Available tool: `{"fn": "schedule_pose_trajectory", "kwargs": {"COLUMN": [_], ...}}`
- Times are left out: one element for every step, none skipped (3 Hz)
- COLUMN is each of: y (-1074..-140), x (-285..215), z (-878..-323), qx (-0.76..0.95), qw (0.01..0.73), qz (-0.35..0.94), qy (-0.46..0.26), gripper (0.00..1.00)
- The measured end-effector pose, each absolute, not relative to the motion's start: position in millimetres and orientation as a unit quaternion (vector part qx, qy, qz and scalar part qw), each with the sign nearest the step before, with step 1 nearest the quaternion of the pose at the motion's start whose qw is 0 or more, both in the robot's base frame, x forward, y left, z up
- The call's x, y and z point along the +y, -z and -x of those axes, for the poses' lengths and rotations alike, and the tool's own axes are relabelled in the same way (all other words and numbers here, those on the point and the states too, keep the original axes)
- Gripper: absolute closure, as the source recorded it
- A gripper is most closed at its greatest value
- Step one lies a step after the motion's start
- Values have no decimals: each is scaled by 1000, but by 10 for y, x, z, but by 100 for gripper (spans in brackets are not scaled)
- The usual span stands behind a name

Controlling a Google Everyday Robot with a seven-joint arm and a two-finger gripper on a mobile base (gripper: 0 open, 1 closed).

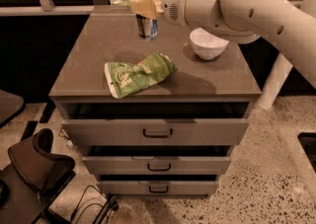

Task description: Pick redbull can from white bowl and place on counter

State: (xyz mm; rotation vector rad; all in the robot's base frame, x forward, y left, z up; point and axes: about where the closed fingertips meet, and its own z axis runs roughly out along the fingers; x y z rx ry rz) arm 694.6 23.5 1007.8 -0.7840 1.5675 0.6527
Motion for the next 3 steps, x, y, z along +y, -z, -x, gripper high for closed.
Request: {"fn": "schedule_pose_trajectory", "kwargs": {"y": [-10047, -9956, -9754], "x": [573, 846, 1219], "z": [-6994, -7132, -7332], "qx": [655, 640, 626], "qw": [596, 597, 595], "qz": [356, 369, 378], "qy": [-298, -314, -334], "gripper": [100, 100, 100]}}
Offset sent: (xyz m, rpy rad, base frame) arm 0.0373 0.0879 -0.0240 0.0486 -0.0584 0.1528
